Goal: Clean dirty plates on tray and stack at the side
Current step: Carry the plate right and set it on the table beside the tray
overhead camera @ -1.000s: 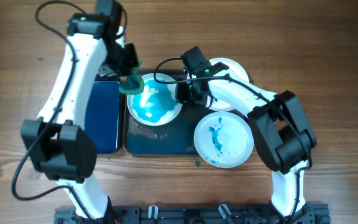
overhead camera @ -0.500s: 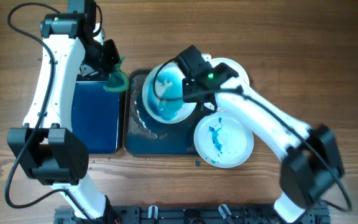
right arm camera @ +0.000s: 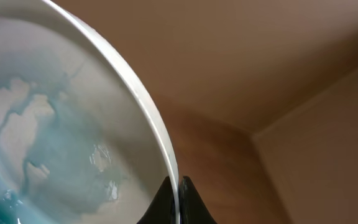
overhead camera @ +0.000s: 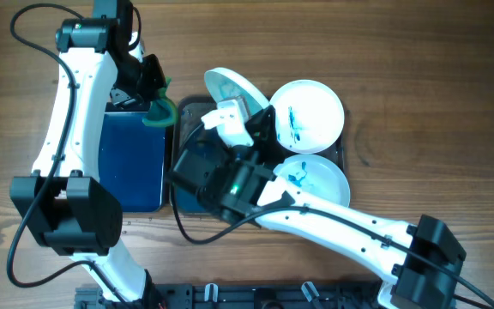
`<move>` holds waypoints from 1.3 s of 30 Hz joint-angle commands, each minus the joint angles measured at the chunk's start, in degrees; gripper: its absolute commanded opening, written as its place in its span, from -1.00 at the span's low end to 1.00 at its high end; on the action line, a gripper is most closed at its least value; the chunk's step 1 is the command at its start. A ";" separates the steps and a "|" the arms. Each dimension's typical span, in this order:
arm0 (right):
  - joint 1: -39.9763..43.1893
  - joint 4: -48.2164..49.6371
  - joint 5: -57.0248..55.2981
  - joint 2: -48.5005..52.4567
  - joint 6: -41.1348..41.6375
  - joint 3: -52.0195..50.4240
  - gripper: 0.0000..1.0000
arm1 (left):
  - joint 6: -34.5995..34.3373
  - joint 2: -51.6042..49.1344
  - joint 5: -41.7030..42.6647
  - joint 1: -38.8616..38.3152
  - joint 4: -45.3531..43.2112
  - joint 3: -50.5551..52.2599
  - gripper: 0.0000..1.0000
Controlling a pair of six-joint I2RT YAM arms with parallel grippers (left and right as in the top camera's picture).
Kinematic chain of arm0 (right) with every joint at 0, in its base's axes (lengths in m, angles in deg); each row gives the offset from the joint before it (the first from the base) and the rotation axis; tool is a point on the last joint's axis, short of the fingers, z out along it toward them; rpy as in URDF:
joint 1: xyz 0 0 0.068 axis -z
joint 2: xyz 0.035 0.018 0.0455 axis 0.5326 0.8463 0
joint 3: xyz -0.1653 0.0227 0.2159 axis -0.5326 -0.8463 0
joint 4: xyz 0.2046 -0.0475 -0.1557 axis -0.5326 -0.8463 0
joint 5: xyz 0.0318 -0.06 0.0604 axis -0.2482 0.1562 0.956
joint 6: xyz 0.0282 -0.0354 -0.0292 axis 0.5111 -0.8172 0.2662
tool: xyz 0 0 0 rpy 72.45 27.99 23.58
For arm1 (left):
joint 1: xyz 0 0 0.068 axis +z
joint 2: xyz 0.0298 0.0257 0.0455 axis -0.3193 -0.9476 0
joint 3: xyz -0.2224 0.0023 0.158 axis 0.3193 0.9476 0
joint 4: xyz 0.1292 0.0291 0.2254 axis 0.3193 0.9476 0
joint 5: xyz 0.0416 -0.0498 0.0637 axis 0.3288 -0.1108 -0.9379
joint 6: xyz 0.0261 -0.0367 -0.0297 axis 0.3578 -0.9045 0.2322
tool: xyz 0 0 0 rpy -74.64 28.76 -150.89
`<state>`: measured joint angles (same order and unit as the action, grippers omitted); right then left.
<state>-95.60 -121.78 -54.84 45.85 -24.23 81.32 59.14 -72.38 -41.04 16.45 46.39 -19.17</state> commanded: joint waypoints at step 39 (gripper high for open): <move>90.58 -0.68 91.65 -7.08 -12.57 -15.58 -0.91 | 1.01 1.36 -0.39 0.07 0.02 -1.42 -0.92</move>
<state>-8.85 -126.74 38.38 39.73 -36.73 71.68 59.14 -72.38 -41.06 16.45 46.41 -19.17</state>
